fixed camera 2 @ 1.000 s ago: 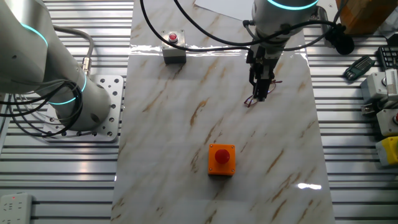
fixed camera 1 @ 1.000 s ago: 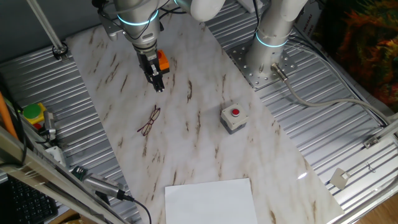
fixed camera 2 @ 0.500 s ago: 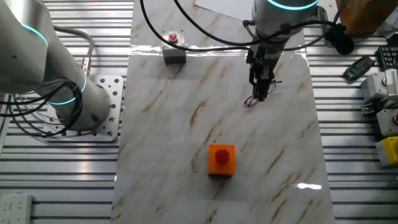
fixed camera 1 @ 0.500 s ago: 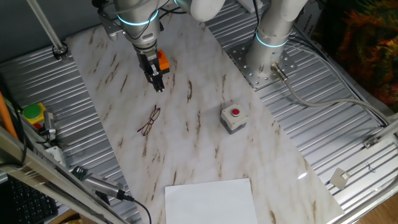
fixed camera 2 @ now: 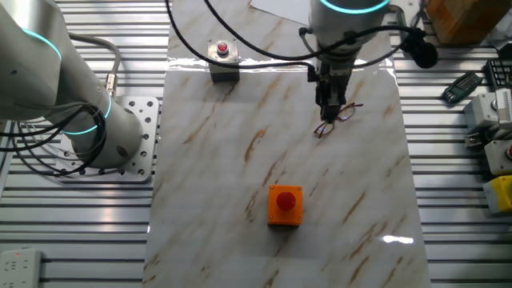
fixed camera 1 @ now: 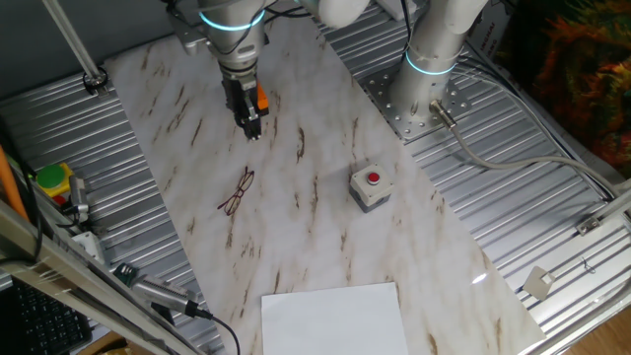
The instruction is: Unfold the leg of the glasses (with one hand)
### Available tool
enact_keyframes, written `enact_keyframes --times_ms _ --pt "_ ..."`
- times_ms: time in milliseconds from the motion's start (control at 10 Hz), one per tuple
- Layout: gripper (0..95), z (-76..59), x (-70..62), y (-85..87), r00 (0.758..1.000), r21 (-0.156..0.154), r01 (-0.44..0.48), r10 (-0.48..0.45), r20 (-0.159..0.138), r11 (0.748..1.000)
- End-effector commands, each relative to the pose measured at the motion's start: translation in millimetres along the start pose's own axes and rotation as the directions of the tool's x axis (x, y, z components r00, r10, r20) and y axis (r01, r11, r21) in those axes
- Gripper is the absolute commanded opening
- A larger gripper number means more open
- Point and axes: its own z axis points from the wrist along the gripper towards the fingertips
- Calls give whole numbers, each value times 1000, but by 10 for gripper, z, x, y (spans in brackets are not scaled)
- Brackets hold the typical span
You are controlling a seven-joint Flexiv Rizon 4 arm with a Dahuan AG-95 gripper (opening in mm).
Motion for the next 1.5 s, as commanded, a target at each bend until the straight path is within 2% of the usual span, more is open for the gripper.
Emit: enact_keyframes --times_ms 100,200,500,1000,1500 --pt "0 22 -34 3 1000 0 2 -3 -9 1000" --pt "0 21 -34 3 1000 0 3 -3 -18 1000" --pt "0 17 -33 5 1000 8 -2 2 -17 1000" --pt "0 2 -26 12 1000 4 -13 13 -15 1000" --pt "0 -10 -20 19 1000 4 -7 7 -29 1000"
